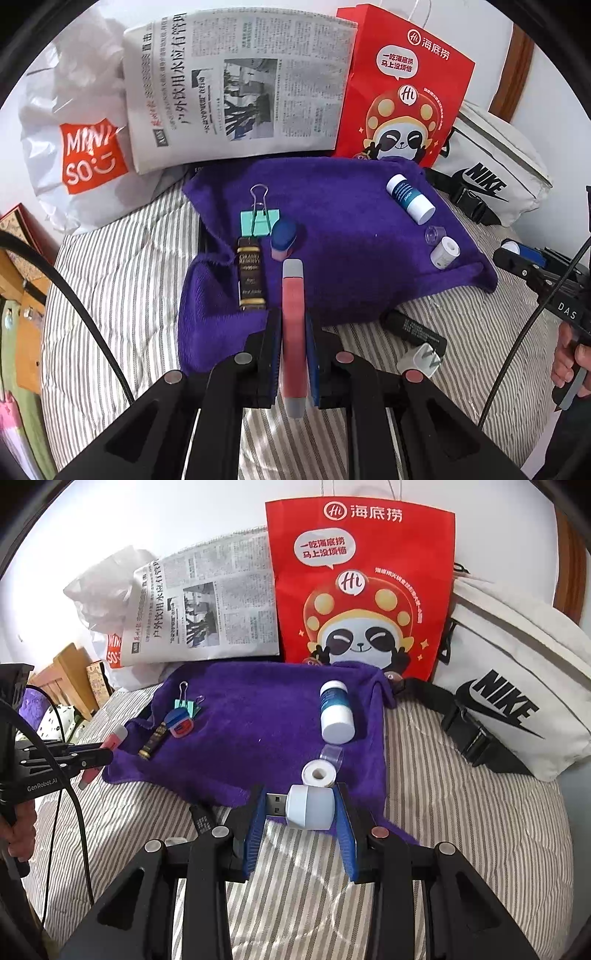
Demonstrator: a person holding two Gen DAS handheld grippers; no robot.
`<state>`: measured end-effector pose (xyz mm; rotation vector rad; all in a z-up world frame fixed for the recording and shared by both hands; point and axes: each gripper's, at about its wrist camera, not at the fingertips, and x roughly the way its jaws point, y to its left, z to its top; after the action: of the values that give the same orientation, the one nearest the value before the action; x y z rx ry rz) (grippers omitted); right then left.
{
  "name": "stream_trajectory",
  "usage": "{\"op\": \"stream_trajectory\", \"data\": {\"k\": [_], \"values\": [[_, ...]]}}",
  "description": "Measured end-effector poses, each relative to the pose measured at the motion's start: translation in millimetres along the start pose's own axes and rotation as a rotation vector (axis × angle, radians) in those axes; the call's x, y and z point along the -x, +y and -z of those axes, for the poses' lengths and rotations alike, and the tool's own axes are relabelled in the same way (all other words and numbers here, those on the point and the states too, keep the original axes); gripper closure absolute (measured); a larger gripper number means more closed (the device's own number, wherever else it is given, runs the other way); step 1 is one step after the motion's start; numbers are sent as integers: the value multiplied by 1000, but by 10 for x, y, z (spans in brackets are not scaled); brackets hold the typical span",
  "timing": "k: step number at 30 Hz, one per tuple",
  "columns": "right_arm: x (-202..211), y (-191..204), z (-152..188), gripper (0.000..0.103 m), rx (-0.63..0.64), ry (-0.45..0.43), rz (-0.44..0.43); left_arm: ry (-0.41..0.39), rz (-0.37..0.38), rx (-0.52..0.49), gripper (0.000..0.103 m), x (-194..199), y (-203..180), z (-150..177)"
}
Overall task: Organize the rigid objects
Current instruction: 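Carry the pink tube and the USB bulb onto the towel with both tools, then release the pink tube with the left tool while the right tool releases the bulb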
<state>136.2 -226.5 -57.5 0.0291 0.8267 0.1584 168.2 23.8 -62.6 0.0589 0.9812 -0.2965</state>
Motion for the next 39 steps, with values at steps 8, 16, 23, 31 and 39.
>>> {"op": "stream_trajectory", "data": {"k": [8,16,23,31,39], "values": [[-109,-11,-154,67,14,-4,5,6,9,-21,91,-156,-12,-183],[-310,3,-283,67,13,-2,-1,26,46,-57,91,-410,-103,-367],[-438,11,-309,67,6,11,-11,69,54,-91,91,-721,-171,-497],[-658,13,-324,67,27,46,-3,124,30,-112,91,-999,-103,-454],[-994,40,-428,67,43,84,-13,114,12,-140,91,-1020,-81,-408]]}}
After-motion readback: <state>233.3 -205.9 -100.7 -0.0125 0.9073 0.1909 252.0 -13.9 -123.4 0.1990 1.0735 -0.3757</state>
